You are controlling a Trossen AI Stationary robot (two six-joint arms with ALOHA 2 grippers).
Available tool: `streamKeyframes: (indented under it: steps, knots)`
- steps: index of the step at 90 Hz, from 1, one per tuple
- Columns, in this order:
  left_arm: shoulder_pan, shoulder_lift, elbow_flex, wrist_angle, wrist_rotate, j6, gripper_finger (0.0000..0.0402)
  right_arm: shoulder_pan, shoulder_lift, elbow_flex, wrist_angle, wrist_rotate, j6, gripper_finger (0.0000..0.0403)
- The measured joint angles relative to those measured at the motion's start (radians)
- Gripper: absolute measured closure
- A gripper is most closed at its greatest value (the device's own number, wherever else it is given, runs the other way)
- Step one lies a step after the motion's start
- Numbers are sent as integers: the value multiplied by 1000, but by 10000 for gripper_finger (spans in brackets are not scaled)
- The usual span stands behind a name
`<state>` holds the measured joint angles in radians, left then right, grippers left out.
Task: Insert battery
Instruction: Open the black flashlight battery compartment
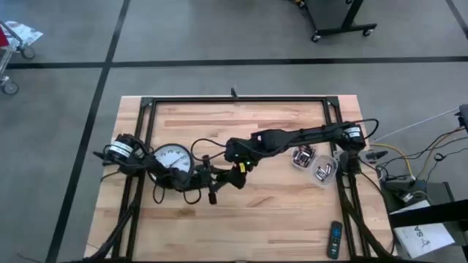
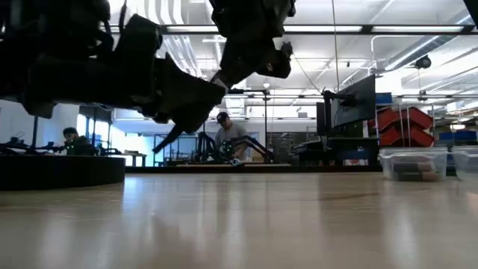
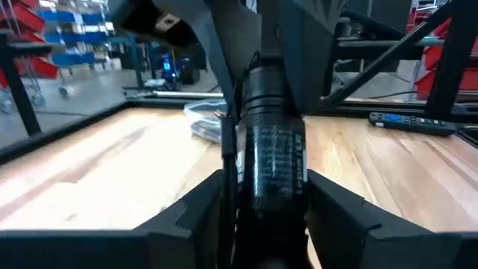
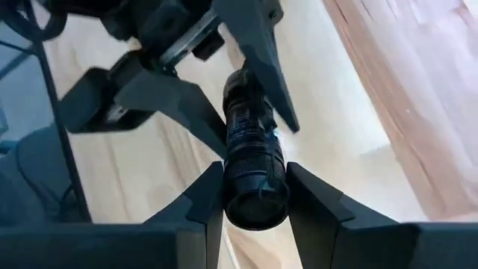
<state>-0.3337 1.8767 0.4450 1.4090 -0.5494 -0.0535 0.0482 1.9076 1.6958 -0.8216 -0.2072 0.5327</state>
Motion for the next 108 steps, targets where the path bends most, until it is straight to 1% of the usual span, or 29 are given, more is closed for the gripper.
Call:
streamKeyframes:
  steps: [21, 35, 60, 73, 90, 108]
  knots:
    - [10, 1, 15, -59, 24, -5, 213, -8, -9, 0, -52, -4, -64, 305]
    - [10, 1, 62, -160, 40, -5, 206, -18, -12, 1, -145, -6, -104, 305]
    - [20, 9, 199, -355, 43, -10, 214, -25, -12, 5, -274, 107, -133, 305]
    - [40, 78, 274, -356, 31, -15, 222, -25, -12, 42, -328, 144, -132, 305]
    - [52, 190, 376, -345, -70, -23, 221, -26, -11, 57, -403, 165, -124, 305]
    - [52, 244, 435, -354, -71, -28, 219, -22, -9, 57, -492, 151, -124, 305]
